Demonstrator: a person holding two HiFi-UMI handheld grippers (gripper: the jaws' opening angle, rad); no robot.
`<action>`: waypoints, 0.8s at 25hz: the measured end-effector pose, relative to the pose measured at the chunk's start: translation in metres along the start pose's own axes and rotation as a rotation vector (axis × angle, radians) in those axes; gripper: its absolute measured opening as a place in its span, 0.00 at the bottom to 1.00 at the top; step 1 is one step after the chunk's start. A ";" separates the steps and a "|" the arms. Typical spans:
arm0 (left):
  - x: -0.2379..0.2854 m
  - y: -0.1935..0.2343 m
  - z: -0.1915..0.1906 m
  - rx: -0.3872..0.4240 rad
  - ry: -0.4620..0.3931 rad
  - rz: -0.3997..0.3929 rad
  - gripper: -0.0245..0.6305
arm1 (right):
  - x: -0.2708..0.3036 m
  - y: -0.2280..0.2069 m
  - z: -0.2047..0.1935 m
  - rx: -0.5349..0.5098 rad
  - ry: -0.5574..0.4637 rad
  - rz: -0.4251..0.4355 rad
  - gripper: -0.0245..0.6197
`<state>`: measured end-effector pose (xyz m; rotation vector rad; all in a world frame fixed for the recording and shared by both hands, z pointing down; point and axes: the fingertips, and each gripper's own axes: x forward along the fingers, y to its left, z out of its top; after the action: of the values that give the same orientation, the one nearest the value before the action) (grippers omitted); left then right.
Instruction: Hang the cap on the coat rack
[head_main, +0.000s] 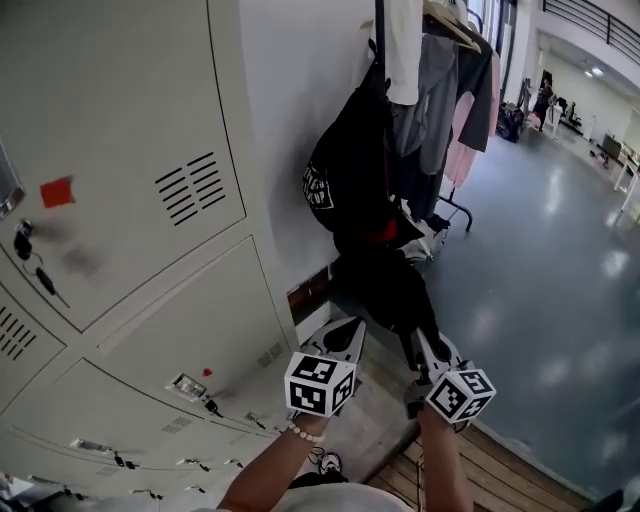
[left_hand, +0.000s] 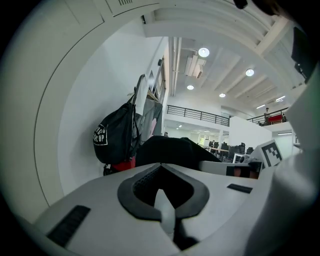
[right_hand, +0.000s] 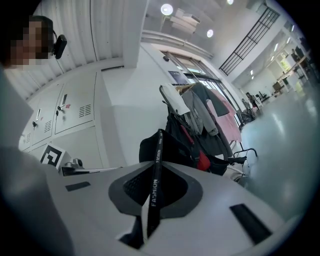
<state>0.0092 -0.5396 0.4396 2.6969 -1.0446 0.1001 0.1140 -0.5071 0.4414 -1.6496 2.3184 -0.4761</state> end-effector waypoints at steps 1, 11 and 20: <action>0.004 0.005 0.002 0.000 -0.002 -0.003 0.03 | 0.008 0.000 0.003 -0.004 -0.003 0.001 0.06; 0.025 0.028 0.023 -0.002 -0.038 -0.024 0.03 | 0.043 0.001 0.021 -0.040 -0.019 0.006 0.06; 0.058 0.052 0.035 -0.011 -0.040 -0.007 0.03 | 0.076 -0.014 0.031 -0.032 -0.024 0.028 0.06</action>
<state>0.0163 -0.6233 0.4247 2.7032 -1.0434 0.0395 0.1140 -0.5868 0.4171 -1.6261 2.3400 -0.4138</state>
